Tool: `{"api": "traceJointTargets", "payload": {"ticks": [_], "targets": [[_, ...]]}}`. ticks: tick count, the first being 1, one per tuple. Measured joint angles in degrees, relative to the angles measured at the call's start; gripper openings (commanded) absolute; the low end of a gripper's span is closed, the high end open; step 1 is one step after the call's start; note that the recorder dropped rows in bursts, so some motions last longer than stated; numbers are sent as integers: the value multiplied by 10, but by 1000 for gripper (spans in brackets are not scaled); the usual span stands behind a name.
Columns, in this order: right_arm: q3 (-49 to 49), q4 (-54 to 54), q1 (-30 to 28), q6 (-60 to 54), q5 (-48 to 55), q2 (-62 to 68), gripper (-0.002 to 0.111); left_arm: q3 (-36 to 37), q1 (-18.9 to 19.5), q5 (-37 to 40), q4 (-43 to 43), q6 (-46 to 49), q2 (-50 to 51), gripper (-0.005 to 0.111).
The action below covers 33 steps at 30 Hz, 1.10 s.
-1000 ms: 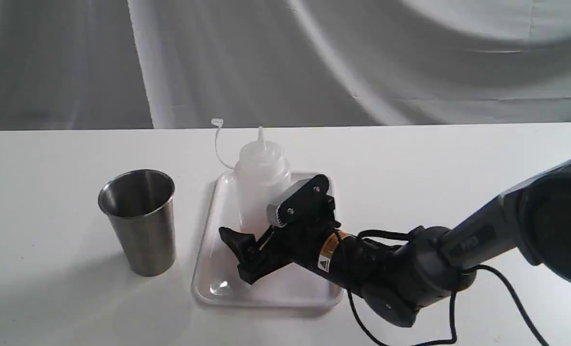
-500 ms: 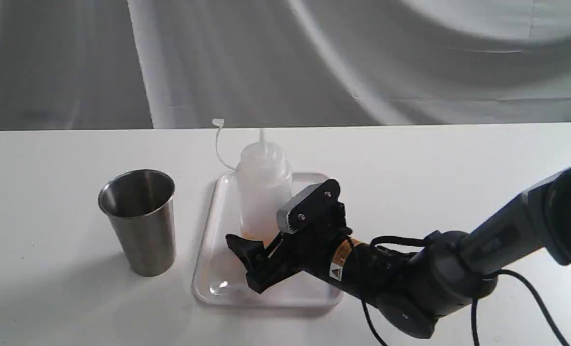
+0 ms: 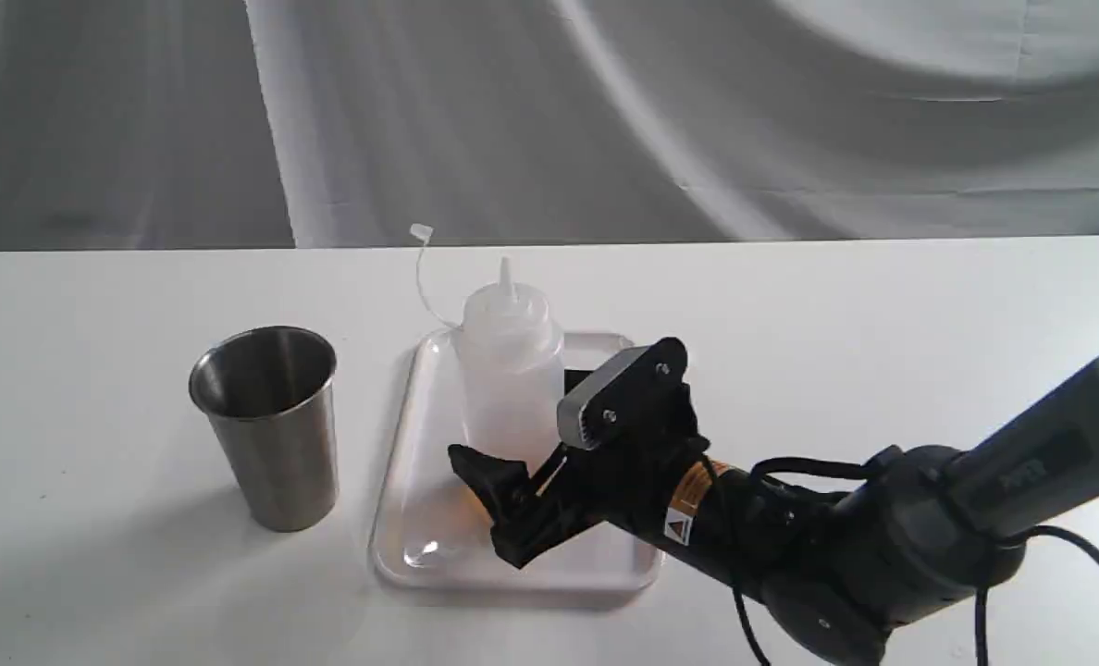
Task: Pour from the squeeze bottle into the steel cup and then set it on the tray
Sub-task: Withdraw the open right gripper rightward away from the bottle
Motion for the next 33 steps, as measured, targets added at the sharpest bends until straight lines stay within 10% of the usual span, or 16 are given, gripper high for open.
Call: {"api": "traceJointTargets", "payload": {"ticks": [33], "targets": [[211,66,0,-63,-39,-165,86,0,0,0,0,0,0,8]]}}
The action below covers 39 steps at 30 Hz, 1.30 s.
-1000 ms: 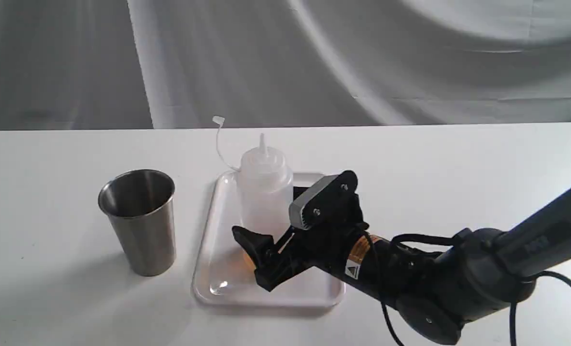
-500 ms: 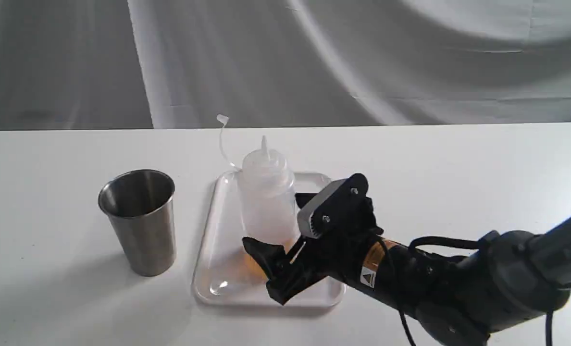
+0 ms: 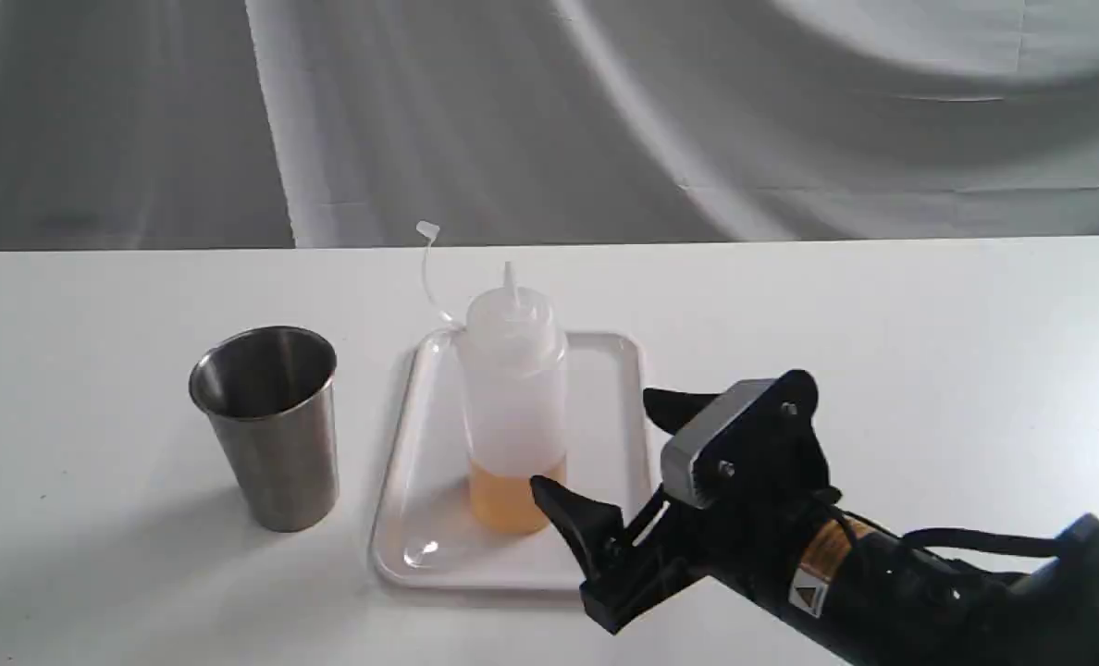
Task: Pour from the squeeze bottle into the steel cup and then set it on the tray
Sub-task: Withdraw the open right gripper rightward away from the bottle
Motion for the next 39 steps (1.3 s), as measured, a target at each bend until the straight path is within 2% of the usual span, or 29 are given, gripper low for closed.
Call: {"api": "traceJointTargets", "payload": {"ticks": [10,16,30,39], "targets": [[126,-7,0,12,-1,-181,86,0,0,0,0,0,0,8],[181,-46,0,69,31,-306,86,0,0,0,0,0,0,8],[193,-103,0,170,131,-602,86,0,0,0,0,0,0,8],[194,-122,0,237,240,-671,84,0,0,0,0,0,0,8]]}}
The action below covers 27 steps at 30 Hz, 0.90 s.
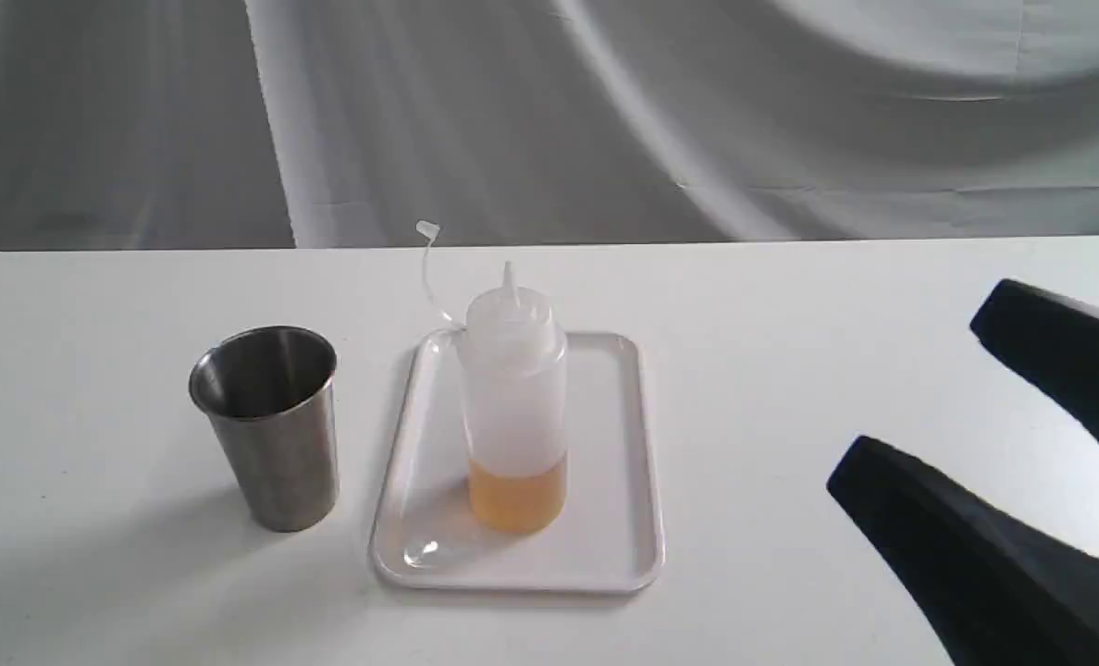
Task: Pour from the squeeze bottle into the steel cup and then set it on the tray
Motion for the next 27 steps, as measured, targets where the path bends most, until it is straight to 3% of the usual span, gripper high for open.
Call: {"api": "traceJointTargets", "payload": {"ticks": [3,10,20,27], "targets": [[1,-37,0,15,14,-5,69,0,0,0,0,0,0,8],[1,-115,0,103,16,-6,2,0,0,0,0,0,0,8],[1,-208,0,153,63,-61,0,0,0,0,0,0,0,8],[18,-305,0,284,160,-188,0,0,0,0,0,0,0,8]]}}
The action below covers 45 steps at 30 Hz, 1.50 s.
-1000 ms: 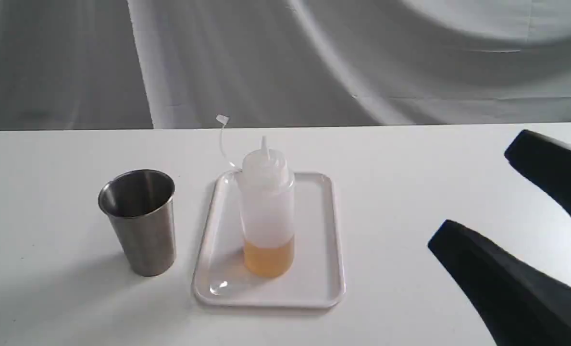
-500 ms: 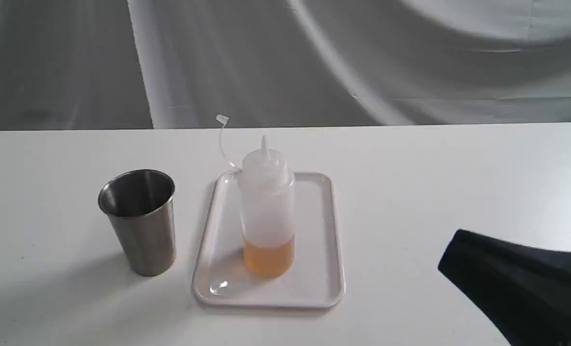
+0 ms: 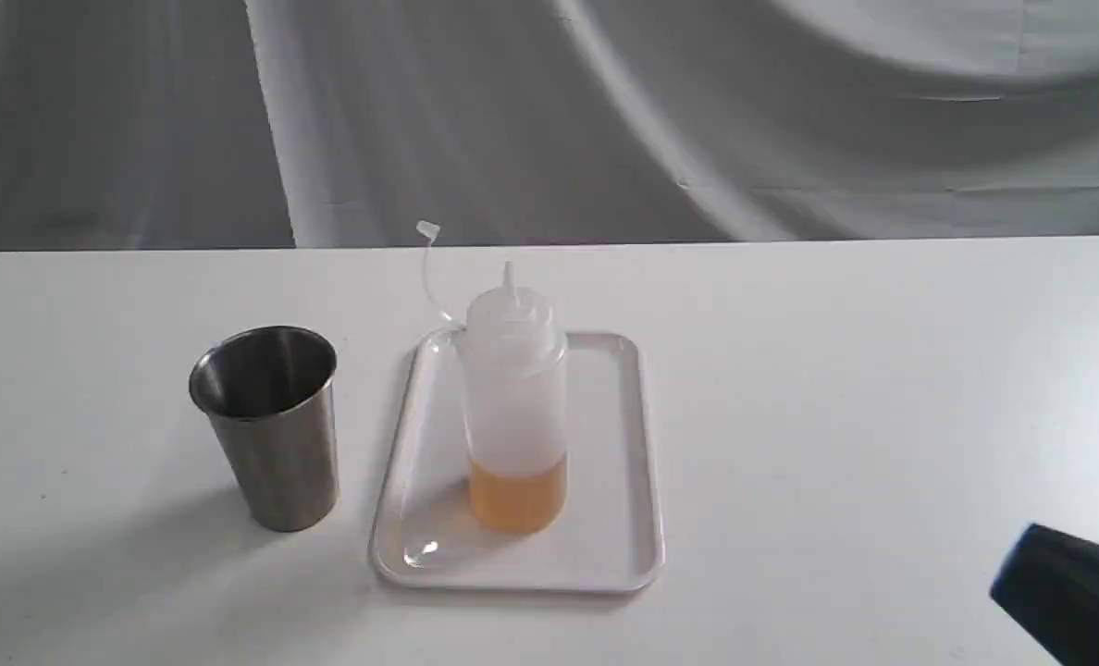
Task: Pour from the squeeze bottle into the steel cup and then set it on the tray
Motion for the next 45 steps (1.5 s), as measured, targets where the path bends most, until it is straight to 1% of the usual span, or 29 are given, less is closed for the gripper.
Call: {"api": "traceJointTargets", "payload": {"ticks": [4,11,17,25,33,38,41,45], "targets": [[34,-12,0,42,31,-74,0,0,0,0,0,0,0,8],[77,-14,0,55,70,-147,0,0,0,0,0,0,0,8],[97,-14,0,59,101,-154,0,0,0,0,0,0,0,8],[98,-12,0,63,155,-160,0,0,0,0,0,0,0,8],[98,-2,0,68,213,-221,0,0,0,0,0,0,0,8],[98,-1,-1,68,246,-228,0,0,0,0,0,0,0,8],[98,-1,-19,68,251,-228,0,0,0,0,0,0,0,8],[98,-1,-62,68,254,-228,0,0,0,0,0,0,0,8]]}}
